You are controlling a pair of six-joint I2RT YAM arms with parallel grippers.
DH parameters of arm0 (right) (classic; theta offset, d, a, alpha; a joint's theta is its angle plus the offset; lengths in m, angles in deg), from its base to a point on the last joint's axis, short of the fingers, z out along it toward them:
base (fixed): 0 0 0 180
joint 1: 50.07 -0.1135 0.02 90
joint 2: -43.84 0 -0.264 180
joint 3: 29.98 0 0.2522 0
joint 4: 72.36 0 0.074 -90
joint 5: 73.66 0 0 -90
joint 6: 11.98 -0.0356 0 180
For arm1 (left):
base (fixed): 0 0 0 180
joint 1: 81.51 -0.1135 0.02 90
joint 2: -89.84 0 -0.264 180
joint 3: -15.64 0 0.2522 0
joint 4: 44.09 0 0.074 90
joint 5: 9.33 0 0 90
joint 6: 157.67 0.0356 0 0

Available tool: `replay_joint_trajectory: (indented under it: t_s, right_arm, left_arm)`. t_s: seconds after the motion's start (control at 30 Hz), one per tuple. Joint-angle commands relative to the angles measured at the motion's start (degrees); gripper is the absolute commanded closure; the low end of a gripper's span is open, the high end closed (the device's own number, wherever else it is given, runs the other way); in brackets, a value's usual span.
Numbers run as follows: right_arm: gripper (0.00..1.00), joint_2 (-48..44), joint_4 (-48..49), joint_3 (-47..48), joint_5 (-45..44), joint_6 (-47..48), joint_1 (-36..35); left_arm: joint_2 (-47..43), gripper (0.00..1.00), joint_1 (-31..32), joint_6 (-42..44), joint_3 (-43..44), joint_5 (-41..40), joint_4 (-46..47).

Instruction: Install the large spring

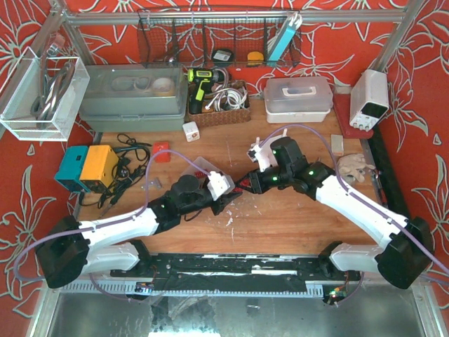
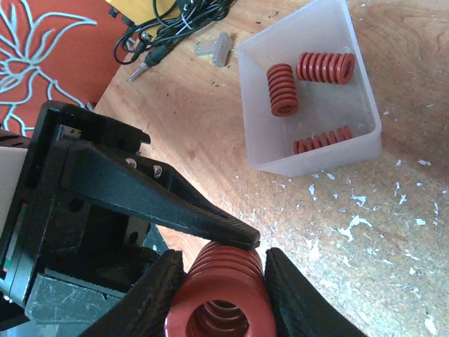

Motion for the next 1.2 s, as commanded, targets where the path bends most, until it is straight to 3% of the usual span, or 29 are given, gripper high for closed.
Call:
replay_joint_trajectory:
  t_s: [0.0, 0.03, 0.07, 0.13, 0.43, 0.53, 0.9, 1.07, 1.17]
  right_arm:
    - [1.0, -2.5, 0.0, 0.1, -2.3, 0.4, -0.4]
    - [1.0, -3.3, 0.1, 0.1, -4.2, 0.2, -0.4]
    - [1.0, -4.2, 0.2, -0.1, -6.2, 0.0, -0.4]
    - [1.0, -5.5, 0.6, -0.2, -11.0, -0.6, -0.4]
    - [1.0, -8.1, 1.9, -1.4, -43.2, 0.0, 0.0]
    - [1.0, -5.4, 3.4, -0.5, -50.8, 1.4, 1.2]
    - [1.0, 11.9, 10.0, 6.5, -48.9, 2.5, 16.1]
    - [1.0, 20.7, 10.1, 13.2, -50.8, 5.6, 19.8]
    - [1.0, 24.4, 10.3, 16.9, -51.2, 6.3, 21.4]
  left_arm:
    - [-0.3, 0.52, 0.5, -1.0, 1.6, -3.1, 2.1]
    - [-0.6, 0.31, 0.5, -1.5, 1.5, -4.4, 1.8]
    - [-0.9, 0.17, 0.5, -2.0, 1.2, -5.9, 1.6]
    - [-1.4, 0.01, 0.5, -3.1, 0.6, -9.4, 1.1]
    - [-1.2, 0.0, -0.2, -13.1, 0.1, -32.3, -4.3]
    - [-0.9, 0.0, -0.6, -15.8, 0.3, -34.3, -5.4]
    - [-0.7, 0.0, -0.7, -17.6, -9.1, -32.1, 7.1]
    - [-1.8, 0.0, -0.7, -16.7, -12.8, -28.0, 13.4]
    - [-3.2, 0.0, -0.7, -15.7, -12.3, -25.4, 12.2]
